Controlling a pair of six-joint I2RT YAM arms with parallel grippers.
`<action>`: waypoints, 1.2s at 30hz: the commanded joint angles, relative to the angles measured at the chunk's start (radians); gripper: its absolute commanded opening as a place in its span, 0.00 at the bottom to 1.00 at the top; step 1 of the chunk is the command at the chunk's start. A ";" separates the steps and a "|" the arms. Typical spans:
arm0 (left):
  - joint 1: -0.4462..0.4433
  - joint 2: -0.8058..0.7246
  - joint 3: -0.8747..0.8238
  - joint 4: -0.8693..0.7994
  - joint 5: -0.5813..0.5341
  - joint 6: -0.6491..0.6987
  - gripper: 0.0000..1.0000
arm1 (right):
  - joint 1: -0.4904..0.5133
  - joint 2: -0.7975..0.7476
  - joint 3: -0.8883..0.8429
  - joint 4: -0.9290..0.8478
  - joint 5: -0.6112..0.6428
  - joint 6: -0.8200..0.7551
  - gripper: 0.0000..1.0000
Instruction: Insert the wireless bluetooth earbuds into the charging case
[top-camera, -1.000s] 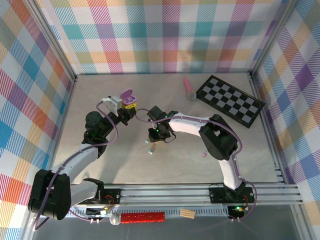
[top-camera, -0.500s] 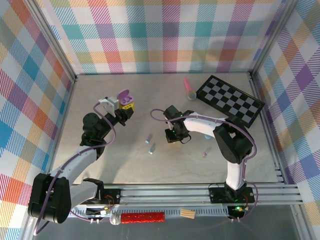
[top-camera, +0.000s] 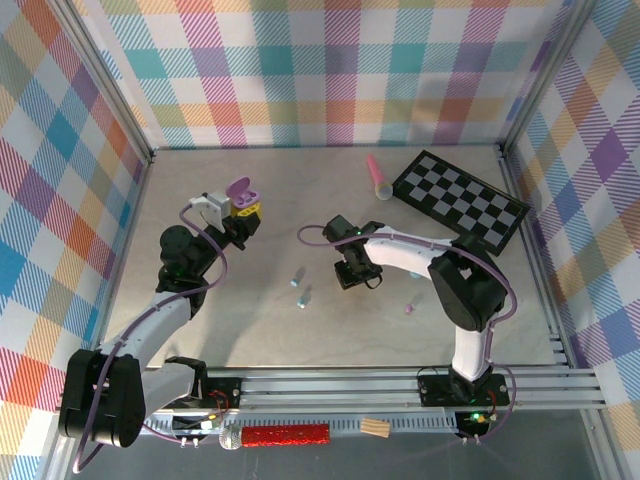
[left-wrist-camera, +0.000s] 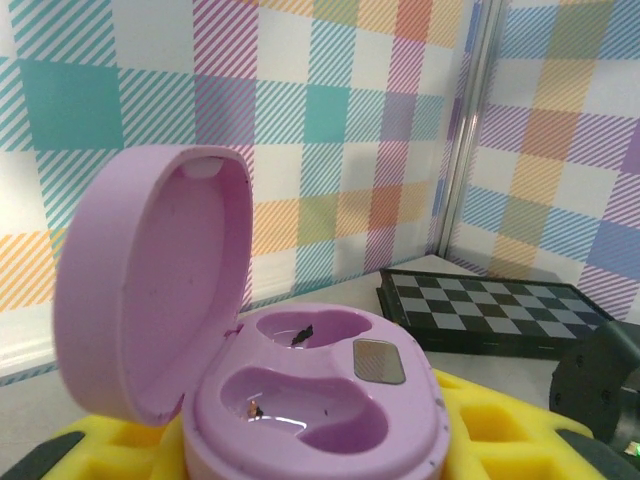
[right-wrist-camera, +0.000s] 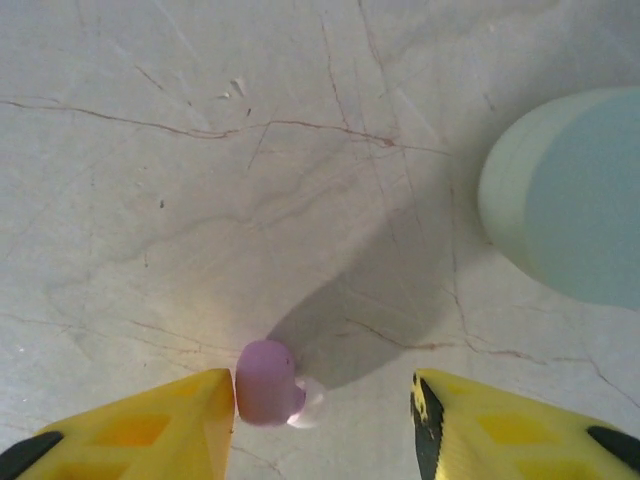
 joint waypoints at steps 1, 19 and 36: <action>0.019 -0.001 0.008 0.026 0.020 -0.015 0.39 | 0.075 -0.015 0.055 -0.065 0.151 0.026 0.51; 0.074 -0.041 -0.022 0.027 0.037 -0.033 0.39 | 0.187 0.199 0.261 -0.269 0.407 0.011 0.37; 0.075 -0.046 -0.019 0.029 0.048 -0.037 0.39 | 0.187 0.258 0.268 -0.281 0.373 0.009 0.28</action>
